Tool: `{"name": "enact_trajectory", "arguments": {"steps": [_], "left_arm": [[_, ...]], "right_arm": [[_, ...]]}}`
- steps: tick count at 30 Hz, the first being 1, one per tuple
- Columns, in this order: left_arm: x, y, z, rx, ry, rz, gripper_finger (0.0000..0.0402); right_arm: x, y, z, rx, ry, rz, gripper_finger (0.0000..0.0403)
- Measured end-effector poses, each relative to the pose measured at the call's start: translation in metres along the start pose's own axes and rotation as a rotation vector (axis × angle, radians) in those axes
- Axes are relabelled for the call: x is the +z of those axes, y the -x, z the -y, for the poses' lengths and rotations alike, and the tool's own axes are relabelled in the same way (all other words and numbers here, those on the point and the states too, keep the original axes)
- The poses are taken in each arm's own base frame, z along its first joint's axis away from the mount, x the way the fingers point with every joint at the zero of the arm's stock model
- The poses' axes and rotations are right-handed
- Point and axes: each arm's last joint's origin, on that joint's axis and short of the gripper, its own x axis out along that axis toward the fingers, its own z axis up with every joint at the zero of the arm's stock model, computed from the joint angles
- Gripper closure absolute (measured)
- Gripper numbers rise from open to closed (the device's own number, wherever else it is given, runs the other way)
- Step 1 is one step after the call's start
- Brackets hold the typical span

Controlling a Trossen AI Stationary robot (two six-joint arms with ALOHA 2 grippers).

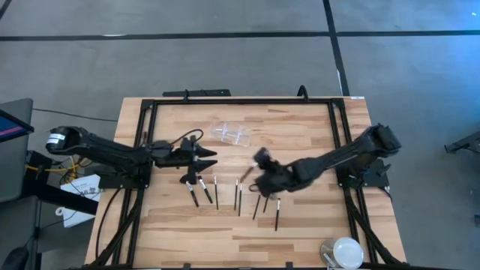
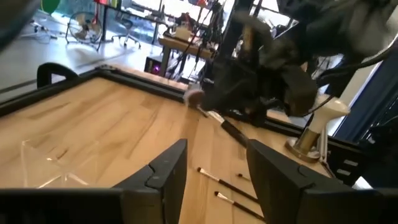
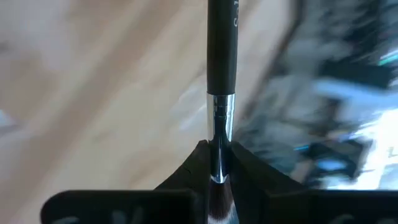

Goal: Sort items
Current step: Put the powder brush into the transparent organizer

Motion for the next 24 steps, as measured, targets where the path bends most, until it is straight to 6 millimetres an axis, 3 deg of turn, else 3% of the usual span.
{"name": "enact_trajectory", "arguments": {"steps": [5, 9, 19, 24], "left_arm": [[-0.005, -0.013, -0.002, 0.023, 0.156, -0.045, 0.0239], [-0.011, -0.016, -0.012, 0.078, 0.269, -0.065, 0.0239], [-0.027, -0.019, -0.037, 0.162, 0.314, -0.173, 0.0239], [-0.038, -0.025, -0.035, 0.055, 0.354, -0.265, 0.0239]], "right_arm": [[0.029, -0.051, 0.014, -0.165, 0.243, -0.086, 0.0382], [0.043, -0.078, 0.019, -0.217, 0.255, -0.178, 0.0384], [0.057, -0.094, 0.016, -0.203, 0.289, -0.144, 0.0383], [0.054, -0.099, 0.022, -0.211, 0.268, -0.117, 0.0383]]}}
